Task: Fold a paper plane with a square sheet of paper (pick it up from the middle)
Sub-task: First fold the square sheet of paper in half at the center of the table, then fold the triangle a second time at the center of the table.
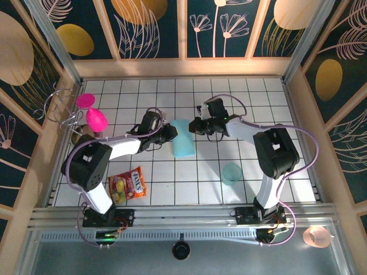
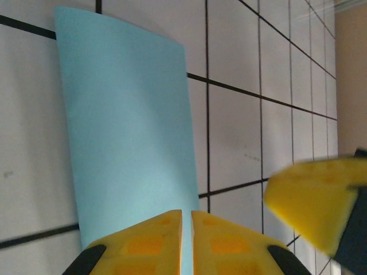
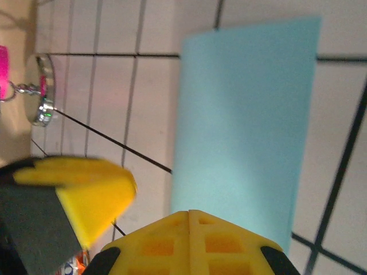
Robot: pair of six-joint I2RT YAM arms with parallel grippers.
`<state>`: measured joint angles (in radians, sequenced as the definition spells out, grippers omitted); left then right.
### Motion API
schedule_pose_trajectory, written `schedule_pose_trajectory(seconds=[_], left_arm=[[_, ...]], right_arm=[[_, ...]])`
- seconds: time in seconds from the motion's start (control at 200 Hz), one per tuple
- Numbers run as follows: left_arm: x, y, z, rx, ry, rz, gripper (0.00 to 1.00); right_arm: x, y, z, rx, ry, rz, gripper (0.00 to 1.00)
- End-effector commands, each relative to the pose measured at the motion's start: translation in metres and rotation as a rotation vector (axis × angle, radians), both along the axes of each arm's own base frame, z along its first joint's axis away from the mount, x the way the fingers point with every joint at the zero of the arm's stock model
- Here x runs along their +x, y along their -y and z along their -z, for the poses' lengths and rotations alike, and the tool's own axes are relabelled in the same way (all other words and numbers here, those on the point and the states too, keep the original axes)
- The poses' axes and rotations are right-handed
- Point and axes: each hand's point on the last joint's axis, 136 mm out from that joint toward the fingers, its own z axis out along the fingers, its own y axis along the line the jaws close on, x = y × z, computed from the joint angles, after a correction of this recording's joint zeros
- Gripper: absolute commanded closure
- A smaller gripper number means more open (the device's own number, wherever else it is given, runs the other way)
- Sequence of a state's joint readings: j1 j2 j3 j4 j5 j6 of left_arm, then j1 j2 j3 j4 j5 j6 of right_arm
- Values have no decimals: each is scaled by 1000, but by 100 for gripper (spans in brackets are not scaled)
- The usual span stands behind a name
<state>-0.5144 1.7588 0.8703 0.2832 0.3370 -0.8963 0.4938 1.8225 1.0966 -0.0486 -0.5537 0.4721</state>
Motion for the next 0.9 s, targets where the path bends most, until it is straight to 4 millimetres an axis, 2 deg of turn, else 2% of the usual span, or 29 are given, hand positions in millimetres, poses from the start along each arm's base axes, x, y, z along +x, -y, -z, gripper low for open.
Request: schedule_pose_trajectory(seconds=[0.0,0.125,0.135,0.155,0.38,0.601,0.896], left_arm=[[16,7,1,-36,-1,21,88],[25,-1,20,-9,-42,15,89],[32,1,14,-17,-25,12,89],[35,1,12,-18,-21,11,89],[52,8,23,-27,-39,53,89],[63,2,41,36,-65,34,89],[77,-15,67,98,-100,18,89]], right_arm=[[-7,-10,5,22,-24,-7,98],[-12,-16,20,21,-69,-19,98],[-12,-17,20,21,-72,-21,98],[-12,-18,22,19,-77,-24,98],[-12,-28,44,-1,-134,-57,98],[-14,-20,65,-58,-161,-44,98],[-34,0,102,-159,-248,-19,99]])
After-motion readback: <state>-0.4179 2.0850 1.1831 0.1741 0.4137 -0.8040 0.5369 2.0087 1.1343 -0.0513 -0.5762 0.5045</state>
